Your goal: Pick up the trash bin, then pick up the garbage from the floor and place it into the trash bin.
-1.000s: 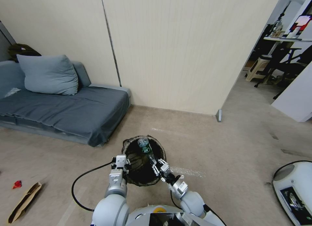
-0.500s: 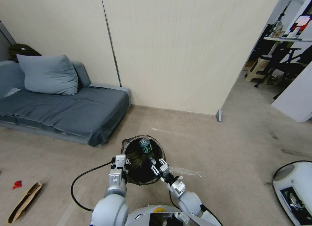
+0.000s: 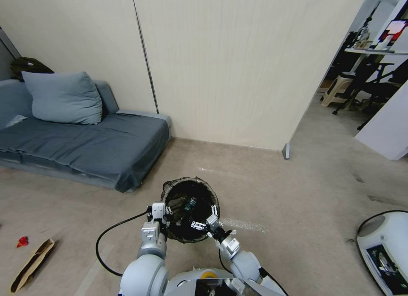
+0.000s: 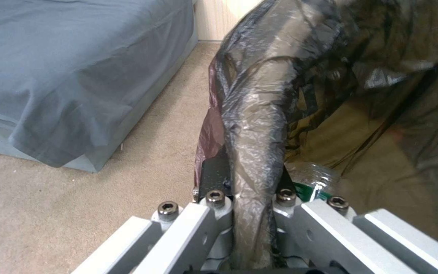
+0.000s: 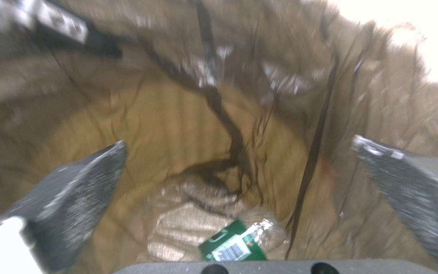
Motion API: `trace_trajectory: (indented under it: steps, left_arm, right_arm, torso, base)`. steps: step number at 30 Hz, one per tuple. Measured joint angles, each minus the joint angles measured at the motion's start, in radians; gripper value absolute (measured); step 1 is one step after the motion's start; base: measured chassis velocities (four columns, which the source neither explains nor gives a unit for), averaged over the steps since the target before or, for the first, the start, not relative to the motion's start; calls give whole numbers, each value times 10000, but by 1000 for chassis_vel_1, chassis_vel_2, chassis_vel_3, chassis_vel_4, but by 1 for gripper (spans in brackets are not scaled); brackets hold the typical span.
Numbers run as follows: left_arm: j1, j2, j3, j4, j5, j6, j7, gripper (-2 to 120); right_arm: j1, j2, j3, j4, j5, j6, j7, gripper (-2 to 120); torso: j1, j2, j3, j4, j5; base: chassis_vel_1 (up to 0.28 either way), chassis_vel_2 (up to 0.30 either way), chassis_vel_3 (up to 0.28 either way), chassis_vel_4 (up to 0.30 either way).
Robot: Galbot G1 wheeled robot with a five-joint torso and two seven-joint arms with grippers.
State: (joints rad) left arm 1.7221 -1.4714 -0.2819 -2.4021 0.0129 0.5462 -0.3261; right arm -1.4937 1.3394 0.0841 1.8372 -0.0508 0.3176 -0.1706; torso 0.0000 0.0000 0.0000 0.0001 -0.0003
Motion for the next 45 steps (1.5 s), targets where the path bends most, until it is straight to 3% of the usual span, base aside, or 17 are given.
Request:
trace_trajectory:
  steps: [11, 14, 16, 21, 31, 45]
  left_arm:
    - [-51, 12, -164, 221, 185, -184, 139, 1]
    - [-78, 14, -200, 268, 250, -260, 164, 1]
    - [-103, 39, -274, 318, 249, -309, 175, 1]
    - [-143, 96, -417, 336, 138, -365, 170, 1]
    - [-188, 216, -656, 323, -106, -391, 161, 1]
    - [-134, 198, -795, 230, -208, -466, 116, 1]
  right_arm:
    - [-899, 591, 723, 1308, -1059, 421, 117, 113]
    - [-1316, 1074, 1091, 2052, -1364, 491, 125, 111]
    - [-1754, 1778, 1487, 2759, -1723, 540, 356, 107]
    - [-2408, 2708, 2037, 3407, -2149, 842, 871, 100]
    - [-2768, 2732, 3719, 3238, -1459, 1383, 1375, 100]
    - [-2894, 2706, 4084, 2693, -634, 1876, 1614, 100]
  torso:
    - [0, 0, 0, 2, -17]
    - [0, 0, 0, -1, -8]
    - [0, 0, 0, -5, 26]
    - [0, 0, 0, -3, 8]
    - [1, -1, 0, -1, 6]
    - [1, 0, 0, -1, 3]
  base:
    - [0, 0, 0, 0]
    - [0, 0, 0, 0]
    - [0, 0, 0, 0]
    - [0, 0, 0, 0]
    - [0, 0, 0, 0]
    - [0, 0, 0, 0]
